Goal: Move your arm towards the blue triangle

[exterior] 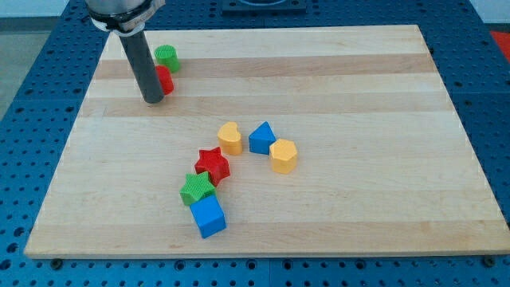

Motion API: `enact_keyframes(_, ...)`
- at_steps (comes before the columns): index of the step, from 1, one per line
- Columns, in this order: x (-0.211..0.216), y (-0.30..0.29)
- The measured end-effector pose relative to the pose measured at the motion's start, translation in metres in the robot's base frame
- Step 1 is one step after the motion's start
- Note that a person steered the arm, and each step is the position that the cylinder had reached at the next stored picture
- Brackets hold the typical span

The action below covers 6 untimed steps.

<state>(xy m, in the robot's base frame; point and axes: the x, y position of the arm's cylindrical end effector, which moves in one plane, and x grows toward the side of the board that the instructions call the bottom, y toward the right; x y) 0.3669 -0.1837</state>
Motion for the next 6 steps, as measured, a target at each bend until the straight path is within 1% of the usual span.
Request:
enact_keyframes(1, 0.011, 0.001)
enact_keyframes(2, 0.029, 0.056)
enact_keyframes(3, 0.030, 0.134)
enact_keyframes(4, 0.056, 0.167)
enact_keyframes(5, 0.089, 0.164)
enact_keyframes(6, 0.099, 0.158)
